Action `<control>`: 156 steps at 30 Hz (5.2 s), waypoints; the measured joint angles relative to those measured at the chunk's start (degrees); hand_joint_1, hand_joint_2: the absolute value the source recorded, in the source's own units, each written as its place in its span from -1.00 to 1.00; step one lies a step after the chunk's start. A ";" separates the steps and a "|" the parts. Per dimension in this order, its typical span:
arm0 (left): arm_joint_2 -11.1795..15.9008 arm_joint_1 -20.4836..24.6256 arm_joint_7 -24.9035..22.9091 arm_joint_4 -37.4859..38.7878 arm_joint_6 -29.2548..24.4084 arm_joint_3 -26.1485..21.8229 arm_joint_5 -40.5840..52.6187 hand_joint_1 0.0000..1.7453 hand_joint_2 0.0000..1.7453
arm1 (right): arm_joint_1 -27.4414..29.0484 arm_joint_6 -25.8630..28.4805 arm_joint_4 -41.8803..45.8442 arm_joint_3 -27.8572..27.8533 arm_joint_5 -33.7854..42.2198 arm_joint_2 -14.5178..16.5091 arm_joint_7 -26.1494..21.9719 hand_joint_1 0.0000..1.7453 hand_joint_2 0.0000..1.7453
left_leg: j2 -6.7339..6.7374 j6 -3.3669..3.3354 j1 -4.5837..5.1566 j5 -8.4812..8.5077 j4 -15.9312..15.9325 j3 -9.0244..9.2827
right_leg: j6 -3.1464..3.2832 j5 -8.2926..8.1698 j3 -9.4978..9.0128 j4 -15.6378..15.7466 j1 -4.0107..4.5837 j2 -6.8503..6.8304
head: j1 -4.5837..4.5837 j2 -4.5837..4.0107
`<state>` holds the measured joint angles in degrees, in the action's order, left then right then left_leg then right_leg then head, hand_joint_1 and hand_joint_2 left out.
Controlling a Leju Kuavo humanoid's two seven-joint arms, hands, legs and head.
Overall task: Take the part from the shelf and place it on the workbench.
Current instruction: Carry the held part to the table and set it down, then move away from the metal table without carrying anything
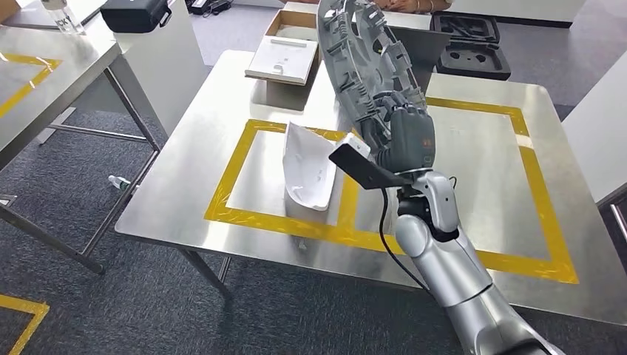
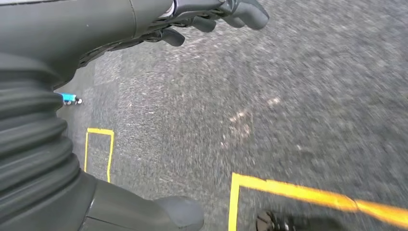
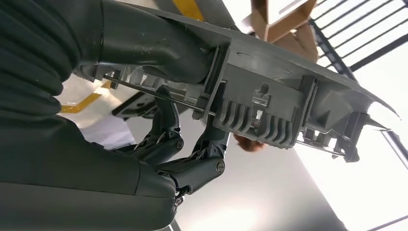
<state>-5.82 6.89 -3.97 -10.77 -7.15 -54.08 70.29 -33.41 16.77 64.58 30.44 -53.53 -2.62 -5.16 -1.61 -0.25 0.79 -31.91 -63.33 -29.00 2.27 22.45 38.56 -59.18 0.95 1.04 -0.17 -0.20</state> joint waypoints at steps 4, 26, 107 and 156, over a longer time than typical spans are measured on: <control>-0.07 0.87 -0.05 0.02 1.25 0.51 1.29 -1.00 1.00 | -7.21 -1.05 -18.71 -3.51 0.64 0.37 -0.68 1.00 1.00 | 0.76 0.86 -0.73 -3.69 -10.73 -8.29 | 0.34 1.04 -1.55 0.72 -0.53 -0.35 | -0.12 0.00; -0.13 0.49 -0.52 0.37 0.00 1.63 2.41 -1.00 1.00 | -14.67 -15.53 -47.43 -6.87 -3.27 -2.26 17.83 1.00 1.00 | 0.42 -0.31 -1.72 5.97 2.80 -7.81 | -2.28 3.86 -4.23 0.99 -1.26 -0.38 | -0.16 0.00; 0.47 -0.74 0.21 0.38 -1.03 1.03 2.40 -1.00 -1.00 | -0.78 -2.79 12.63 -18.66 24.27 -4.14 -14.26 -1.00 -1.00 | 1.85 -0.93 -1.17 3.69 4.61 -2.48 | -3.51 3.74 0.88 -3.34 -1.43 -0.72 | 0.54 0.00; -0.76 -1.68 0.54 0.45 -0.69 0.85 2.51 -1.00 -1.00 | 3.89 9.22 -15.49 -35.31 15.93 -15.59 -11.23 -1.00 -1.00 | 1.63 1.57 -1.08 -1.17 -8.80 -12.96 | -1.17 3.14 -5.01 1.55 -1.41 -1.27 | 1.17 0.00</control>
<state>-6.58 5.21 -3.44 -10.32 -7.84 -53.23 72.81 -29.52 25.98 49.09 -4.87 -37.60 -18.21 -16.39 0.02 1.32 -0.29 -33.08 -72.13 -41.96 1.10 25.59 33.54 -57.62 -0.45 -0.24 1.00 -0.20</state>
